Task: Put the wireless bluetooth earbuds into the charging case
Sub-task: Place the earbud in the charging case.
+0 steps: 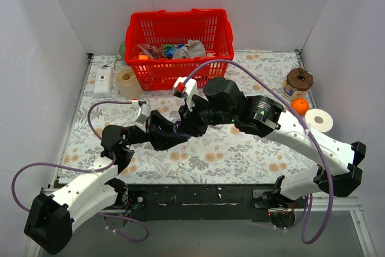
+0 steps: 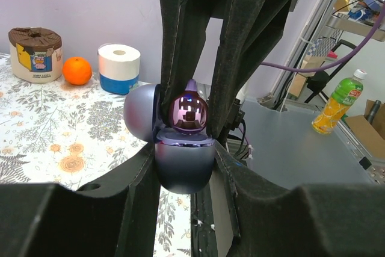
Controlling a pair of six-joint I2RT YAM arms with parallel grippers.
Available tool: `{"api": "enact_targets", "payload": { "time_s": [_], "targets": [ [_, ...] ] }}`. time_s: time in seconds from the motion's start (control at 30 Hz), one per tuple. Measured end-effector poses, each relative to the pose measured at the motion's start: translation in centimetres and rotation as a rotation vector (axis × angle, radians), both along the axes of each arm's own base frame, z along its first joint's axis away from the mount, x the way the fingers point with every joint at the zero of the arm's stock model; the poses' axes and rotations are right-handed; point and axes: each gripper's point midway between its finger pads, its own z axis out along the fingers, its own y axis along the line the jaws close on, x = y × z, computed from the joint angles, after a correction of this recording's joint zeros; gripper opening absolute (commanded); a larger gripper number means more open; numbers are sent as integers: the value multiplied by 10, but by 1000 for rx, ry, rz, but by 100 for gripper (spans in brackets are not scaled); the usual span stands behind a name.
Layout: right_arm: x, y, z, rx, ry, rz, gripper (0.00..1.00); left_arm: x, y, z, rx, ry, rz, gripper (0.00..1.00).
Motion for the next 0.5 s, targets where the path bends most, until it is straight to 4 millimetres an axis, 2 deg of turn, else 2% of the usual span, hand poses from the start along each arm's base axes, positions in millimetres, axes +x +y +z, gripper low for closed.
{"api": "enact_targets", "payload": {
  "time_s": [0.4,0.5],
  "targets": [
    [0,0,1,2,4,-8,39,0,0,1,-5,14,0,0],
    [0,0,0,2,8,-13,42,1,0,3,-12,15,6,0]
  ]
}}
